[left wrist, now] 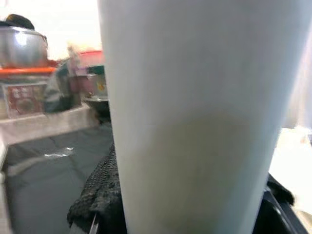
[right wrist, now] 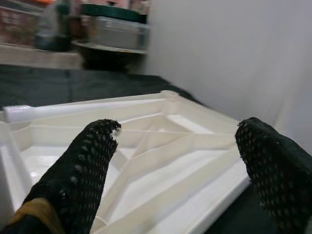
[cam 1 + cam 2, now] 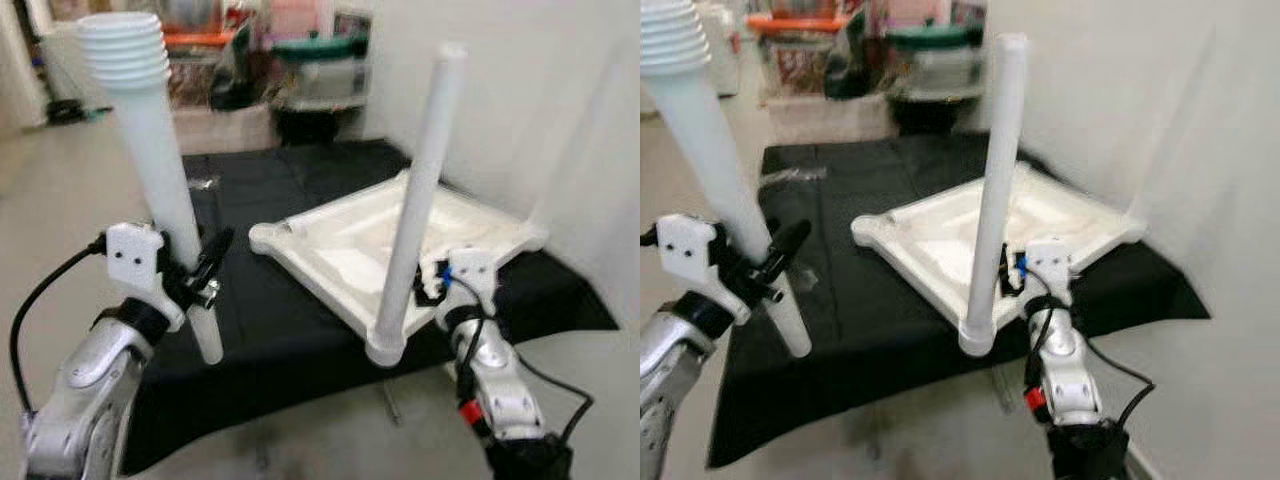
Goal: Building children table
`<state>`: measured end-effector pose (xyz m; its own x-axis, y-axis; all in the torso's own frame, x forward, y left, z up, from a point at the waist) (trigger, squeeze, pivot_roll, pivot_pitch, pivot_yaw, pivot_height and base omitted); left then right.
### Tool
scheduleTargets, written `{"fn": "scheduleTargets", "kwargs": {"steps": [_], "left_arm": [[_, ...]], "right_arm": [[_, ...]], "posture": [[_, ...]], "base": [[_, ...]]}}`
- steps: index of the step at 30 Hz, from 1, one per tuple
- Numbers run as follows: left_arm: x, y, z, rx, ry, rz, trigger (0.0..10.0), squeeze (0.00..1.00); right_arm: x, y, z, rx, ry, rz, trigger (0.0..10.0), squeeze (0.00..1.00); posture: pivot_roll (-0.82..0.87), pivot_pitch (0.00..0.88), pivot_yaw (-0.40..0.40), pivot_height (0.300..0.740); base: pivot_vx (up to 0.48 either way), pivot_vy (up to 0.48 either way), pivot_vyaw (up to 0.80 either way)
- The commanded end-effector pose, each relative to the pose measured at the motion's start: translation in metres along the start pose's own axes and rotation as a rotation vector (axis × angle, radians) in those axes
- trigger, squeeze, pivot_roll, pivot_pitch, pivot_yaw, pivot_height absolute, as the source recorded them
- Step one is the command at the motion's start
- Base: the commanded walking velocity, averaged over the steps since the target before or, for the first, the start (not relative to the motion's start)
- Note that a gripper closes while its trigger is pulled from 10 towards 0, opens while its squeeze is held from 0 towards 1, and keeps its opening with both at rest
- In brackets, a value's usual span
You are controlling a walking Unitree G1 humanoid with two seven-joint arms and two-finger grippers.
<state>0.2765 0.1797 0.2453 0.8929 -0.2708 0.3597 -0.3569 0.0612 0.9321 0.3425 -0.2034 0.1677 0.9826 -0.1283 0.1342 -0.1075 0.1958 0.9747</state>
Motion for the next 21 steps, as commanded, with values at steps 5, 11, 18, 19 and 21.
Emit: {"fn": "scheduleTargets", "kwargs": {"steps": [5, 11, 18, 19, 21], "left_arm": [[-0.001, -0.006, -0.007, 0.055, 0.053, -0.025, 10.0, 0.0], [-0.002, -0.013, -0.004, 0.056, 0.057, -0.047, 10.0, 0.0], [-0.002, -0.016, -0.003, 0.063, 0.066, -0.06, 10.0, 0.0], [-0.002, -0.016, -0.004, 0.066, 0.071, -0.062, 10.0, 0.0], [-0.002, -0.017, -0.006, 0.068, 0.084, -0.067, 10.0, 0.0]], "right_arm": [[-0.001, -0.001, 0.026, -0.069, -0.241, -0.032, 10.0, 0.0], [-0.011, -0.003, 0.06, -0.114, -0.467, -0.062, 10.0, 0.0], [-0.014, -0.022, 0.061, -0.016, -0.434, -0.18, 10.0, 0.0], [-0.015, -0.025, 0.058, 0.008, -0.402, -0.194, 10.0, 0.0], [-0.017, -0.024, 0.053, 0.054, -0.36, -0.191, 10.0, 0.0]], "posture": [[0.05, 0.0, -0.032, 0.74], [0.04, 0.0, -0.032, 0.74], [0.04, 0.0, -0.033, 0.74], [0.04, 0.0, -0.033, 0.74], [0.03, 0.0, -0.031, 0.74]], "base": [[0.0, 0.0, 0.0], [0.0, 0.0, 0.0], [0.0, 0.0, 0.0], [0.0, 0.0, 0.0], [0.0, 0.0, 0.0]]}}
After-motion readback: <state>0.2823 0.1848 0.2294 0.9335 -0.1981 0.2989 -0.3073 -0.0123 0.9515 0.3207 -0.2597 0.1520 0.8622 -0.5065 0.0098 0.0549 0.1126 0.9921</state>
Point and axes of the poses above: a point about 5 cm out from each wrist's last joint towards the gripper, its own x axis pointing out of the wrist towards the gripper, its own y axis along the axis of the wrist's last joint, z = x × y, the point moved 1 cm from there along x, pointing out of the wrist towards the gripper, and after that the axes turned 1 degree about -x, right-handed, at the moved point
